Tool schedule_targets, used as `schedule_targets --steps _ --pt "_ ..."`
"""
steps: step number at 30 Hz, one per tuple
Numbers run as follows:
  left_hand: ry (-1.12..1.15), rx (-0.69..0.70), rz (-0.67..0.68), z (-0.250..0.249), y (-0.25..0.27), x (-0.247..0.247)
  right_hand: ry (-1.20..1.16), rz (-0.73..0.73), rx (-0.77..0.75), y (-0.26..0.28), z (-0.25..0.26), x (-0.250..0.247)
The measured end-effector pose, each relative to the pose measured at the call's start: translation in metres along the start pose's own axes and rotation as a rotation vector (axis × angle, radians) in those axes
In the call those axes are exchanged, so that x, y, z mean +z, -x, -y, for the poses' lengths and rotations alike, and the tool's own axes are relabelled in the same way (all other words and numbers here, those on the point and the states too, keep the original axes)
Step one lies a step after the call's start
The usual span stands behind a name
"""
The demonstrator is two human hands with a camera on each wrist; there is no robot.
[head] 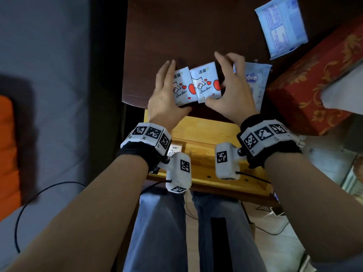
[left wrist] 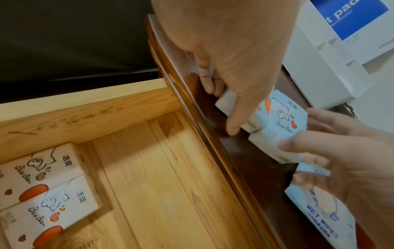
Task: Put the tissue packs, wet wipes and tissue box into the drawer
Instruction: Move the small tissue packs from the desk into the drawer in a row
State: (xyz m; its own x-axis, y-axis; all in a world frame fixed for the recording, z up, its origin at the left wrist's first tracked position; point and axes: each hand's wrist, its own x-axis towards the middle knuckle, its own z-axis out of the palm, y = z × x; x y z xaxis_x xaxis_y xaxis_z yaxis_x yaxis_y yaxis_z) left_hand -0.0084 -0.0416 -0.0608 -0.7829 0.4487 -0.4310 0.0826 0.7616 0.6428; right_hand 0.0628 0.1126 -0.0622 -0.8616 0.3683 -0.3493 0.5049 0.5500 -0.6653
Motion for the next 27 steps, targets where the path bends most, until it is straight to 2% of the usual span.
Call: schedule_targets --steps 5,12,18,27 --pt "-0.051 -0.023 -0.012 -0.001 0.004 0.004 0.141 0.165 -0.062 -0.001 0.001 -0.003" --pt "-0.093 0.0 0.026 0.005 0.026 0.004 0.111 0.137 -0.081 0.022 0.004 0.003" --pt "-0.127 0.041 0.098 0.017 0.047 0.005 0.069 0.11 -0.035 0.056 -0.003 0.018" --pt "-0.227 0.146 0.195 0.069 0.088 0.028 0.074 0.079 0.09 0.115 -0.013 0.071"
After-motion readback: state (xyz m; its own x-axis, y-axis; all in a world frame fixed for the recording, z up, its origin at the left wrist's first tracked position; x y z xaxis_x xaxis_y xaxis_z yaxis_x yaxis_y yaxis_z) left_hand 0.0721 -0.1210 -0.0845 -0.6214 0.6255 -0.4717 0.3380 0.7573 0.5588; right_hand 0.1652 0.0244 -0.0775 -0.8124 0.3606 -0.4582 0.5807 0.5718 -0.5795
